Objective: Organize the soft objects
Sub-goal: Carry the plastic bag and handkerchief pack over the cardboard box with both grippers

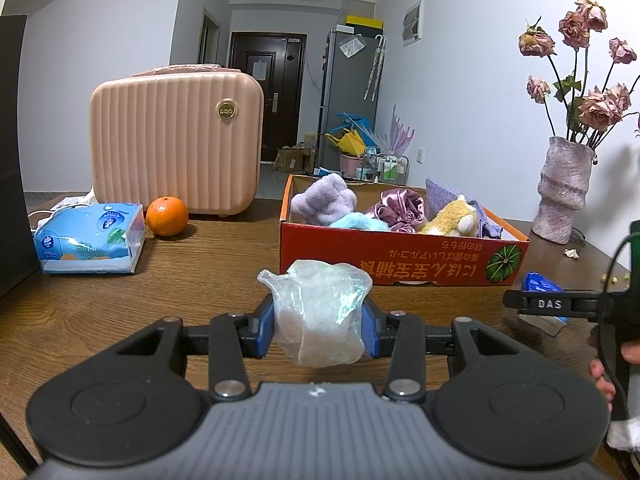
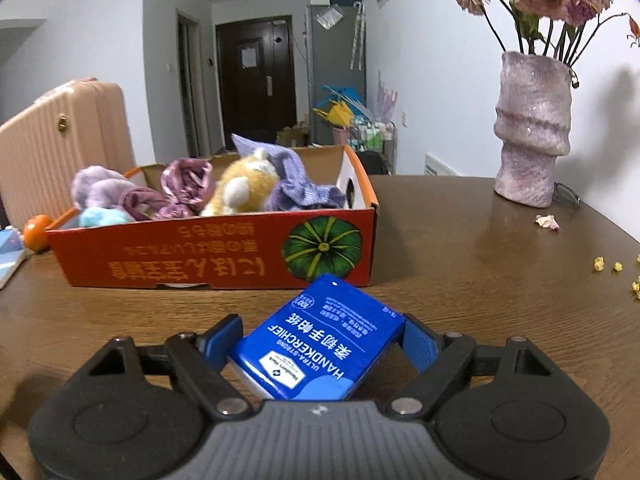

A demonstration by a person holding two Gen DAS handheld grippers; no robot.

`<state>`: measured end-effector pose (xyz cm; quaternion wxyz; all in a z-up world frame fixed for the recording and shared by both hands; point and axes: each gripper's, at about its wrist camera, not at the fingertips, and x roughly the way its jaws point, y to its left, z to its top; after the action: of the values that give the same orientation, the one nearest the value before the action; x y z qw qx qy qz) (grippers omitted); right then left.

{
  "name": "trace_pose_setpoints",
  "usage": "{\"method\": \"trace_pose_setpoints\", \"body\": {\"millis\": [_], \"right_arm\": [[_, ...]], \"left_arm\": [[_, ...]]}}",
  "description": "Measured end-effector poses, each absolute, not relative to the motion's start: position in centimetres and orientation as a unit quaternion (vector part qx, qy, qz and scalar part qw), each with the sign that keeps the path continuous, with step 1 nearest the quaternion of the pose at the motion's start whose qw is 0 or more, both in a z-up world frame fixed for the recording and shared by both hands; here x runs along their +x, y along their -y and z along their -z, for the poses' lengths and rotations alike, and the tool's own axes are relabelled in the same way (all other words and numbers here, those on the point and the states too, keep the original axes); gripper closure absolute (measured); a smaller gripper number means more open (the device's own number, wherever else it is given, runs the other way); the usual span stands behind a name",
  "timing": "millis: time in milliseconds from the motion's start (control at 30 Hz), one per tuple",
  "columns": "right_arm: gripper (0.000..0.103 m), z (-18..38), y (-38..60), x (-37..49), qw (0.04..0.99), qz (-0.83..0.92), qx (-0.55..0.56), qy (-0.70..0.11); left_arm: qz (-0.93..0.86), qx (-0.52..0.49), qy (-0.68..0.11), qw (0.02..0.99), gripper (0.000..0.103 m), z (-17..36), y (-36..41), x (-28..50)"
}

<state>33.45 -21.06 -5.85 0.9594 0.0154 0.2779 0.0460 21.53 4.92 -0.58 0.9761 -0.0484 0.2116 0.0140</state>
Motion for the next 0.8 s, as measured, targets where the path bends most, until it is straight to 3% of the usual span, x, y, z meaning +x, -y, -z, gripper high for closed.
{"method": "trace_pose_setpoints", "body": {"millis": [800], "right_arm": [[0.019, 2.9, 20.0, 26.1, 0.973, -0.112, 0.018, -0.2]], "left_arm": [[-0.014, -0.043, -0.205, 0.978, 0.06, 0.2, -4.7, 21.4]]}}
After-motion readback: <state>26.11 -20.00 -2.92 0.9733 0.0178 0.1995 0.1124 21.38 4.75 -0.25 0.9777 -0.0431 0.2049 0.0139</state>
